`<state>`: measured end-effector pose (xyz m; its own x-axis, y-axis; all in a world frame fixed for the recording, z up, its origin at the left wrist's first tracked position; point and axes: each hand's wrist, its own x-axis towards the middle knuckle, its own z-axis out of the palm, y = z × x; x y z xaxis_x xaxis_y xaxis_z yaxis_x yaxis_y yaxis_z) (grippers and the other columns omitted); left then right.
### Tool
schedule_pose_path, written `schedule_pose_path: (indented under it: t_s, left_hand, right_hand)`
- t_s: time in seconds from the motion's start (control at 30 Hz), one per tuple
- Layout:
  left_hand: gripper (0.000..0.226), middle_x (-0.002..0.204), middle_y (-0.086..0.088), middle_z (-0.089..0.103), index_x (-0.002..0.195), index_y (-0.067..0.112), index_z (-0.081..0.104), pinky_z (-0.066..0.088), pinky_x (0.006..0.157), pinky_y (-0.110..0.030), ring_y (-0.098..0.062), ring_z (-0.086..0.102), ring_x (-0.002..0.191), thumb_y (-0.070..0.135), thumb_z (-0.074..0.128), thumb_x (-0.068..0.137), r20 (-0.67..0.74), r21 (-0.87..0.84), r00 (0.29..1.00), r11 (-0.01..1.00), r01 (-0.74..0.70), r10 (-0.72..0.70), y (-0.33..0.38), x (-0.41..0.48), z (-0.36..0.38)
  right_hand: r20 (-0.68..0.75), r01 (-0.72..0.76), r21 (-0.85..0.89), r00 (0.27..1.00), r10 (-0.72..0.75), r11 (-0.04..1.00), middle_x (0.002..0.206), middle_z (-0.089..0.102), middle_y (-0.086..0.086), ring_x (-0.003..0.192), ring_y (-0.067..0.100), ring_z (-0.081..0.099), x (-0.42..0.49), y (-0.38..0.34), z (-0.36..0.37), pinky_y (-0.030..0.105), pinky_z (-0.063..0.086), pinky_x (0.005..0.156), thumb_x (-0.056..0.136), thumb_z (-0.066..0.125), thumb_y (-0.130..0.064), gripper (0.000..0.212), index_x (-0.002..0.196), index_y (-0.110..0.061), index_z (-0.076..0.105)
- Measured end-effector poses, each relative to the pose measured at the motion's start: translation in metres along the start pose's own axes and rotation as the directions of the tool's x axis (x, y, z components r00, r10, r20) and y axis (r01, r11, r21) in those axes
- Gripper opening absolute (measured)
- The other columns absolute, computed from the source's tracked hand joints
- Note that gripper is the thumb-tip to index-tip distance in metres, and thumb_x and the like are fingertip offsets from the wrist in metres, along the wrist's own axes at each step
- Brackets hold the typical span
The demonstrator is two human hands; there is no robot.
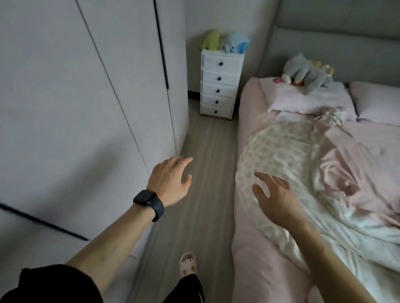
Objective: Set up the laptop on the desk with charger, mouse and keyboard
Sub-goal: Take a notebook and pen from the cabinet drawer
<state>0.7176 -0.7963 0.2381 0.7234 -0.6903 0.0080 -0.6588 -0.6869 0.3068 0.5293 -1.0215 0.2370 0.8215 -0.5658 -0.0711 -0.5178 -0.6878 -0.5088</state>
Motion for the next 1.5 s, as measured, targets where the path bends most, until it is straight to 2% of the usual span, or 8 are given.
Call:
schedule_pose_path:
  t_s: [0.37,0.47,0.67,0.87,1.13,1.3,1.4,1.5]
  left_hand:
    - [0.05,0.143,0.008,0.048,0.143,0.033,0.04,0.024,0.115,-0.048,-0.018,0.039,0.134,0.04,0.045,0.094,0.103,0.021,0.995,1.0,-0.009,0.007,-0.037,0.329,-0.003]
    - [0.051,0.143,0.008,0.049,0.144,0.032,0.04,0.026,0.114,-0.048,-0.019,0.04,0.134,0.04,0.045,0.094,0.12,0.019,0.993,1.0,-0.007,0.005,-0.046,0.417,0.007]
    - [0.051,0.14,0.003,0.054,0.142,0.031,0.042,0.04,0.103,-0.048,-0.023,0.052,0.123,0.041,0.042,0.091,0.139,0.087,0.988,0.995,0.051,-0.063,-0.074,0.59,0.013]
    - [0.054,0.139,0.0,0.055,0.146,0.031,0.039,0.046,0.097,-0.045,-0.024,0.054,0.121,0.042,0.045,0.093,0.147,-0.053,0.976,0.984,0.168,-0.159,-0.087,0.742,0.019]
    - [0.051,0.146,-0.001,0.048,0.144,0.024,0.041,0.042,0.105,-0.037,-0.021,0.047,0.13,0.038,0.051,0.097,0.318,-0.378,0.913,0.849,0.369,-0.256,-0.137,0.947,0.091]
    - [0.047,0.143,-0.001,0.05,0.143,0.025,0.042,0.044,0.102,-0.037,-0.021,0.05,0.126,0.039,0.047,0.098,0.44,-0.428,0.854,0.771,0.471,-0.278,-0.164,1.066,0.118]
    - [0.044,0.143,0.0,0.049,0.14,0.026,0.044,0.044,0.093,-0.029,-0.019,0.051,0.124,0.036,0.046,0.098,0.541,-0.461,0.789,0.683,0.566,-0.29,-0.17,1.113,0.131]
    - [0.04,0.14,-0.001,0.052,0.138,0.023,0.047,0.042,0.091,-0.025,-0.017,0.052,0.121,0.034,0.048,0.099,0.606,-0.483,0.735,0.594,0.644,-0.304,-0.177,1.153,0.156]
  right_hand:
    - [-0.015,-0.113,0.024,0.993,0.113,0.993,0.142,0.058,0.001,0.137,0.027,0.044,0.296,-0.004,-0.035,0.045,0.04,0.111,0.101,0.05,-0.04,0.047,0.145,-0.025,0.05]
    - [0.01,-0.109,0.029,0.994,0.109,0.994,0.139,0.061,0.002,0.134,0.027,0.048,0.383,0.007,-0.029,0.047,0.042,0.11,0.097,0.044,-0.05,0.052,0.143,-0.027,0.051]
    - [0.072,-0.08,0.001,0.994,0.08,0.997,0.136,0.061,0.003,0.13,0.027,0.051,0.573,0.017,-0.033,0.044,0.046,0.105,0.1,0.051,-0.044,0.045,0.143,-0.03,0.052]
    - [0.155,-0.014,-0.052,0.988,0.022,0.999,0.144,0.055,-0.001,0.137,0.022,0.045,0.752,0.012,-0.044,0.041,0.041,0.111,0.101,0.044,-0.049,0.049,0.147,-0.032,0.045]
    - [0.285,-0.008,-0.163,0.957,0.055,0.987,0.153,0.045,-0.001,0.141,0.021,0.038,0.975,0.022,-0.005,0.039,0.032,0.115,0.104,0.039,-0.048,0.051,0.151,-0.03,0.037]
    - [0.355,-0.075,-0.245,0.921,0.161,0.967,0.149,0.051,0.008,0.133,0.028,0.047,1.099,0.031,0.022,0.04,0.038,0.11,0.104,0.04,-0.041,0.05,0.15,-0.022,0.041]
    - [0.349,-0.091,-0.245,0.92,0.175,0.965,0.143,0.055,0.008,0.127,0.027,0.052,1.148,0.032,0.036,0.037,0.04,0.104,0.103,0.043,-0.035,0.044,0.144,-0.019,0.047]
    - [0.371,-0.126,-0.238,0.905,0.21,0.963,0.157,0.04,0.006,0.139,0.027,0.041,1.192,0.046,0.066,0.04,0.036,0.112,0.101,0.046,-0.037,0.054,0.151,-0.018,0.038]
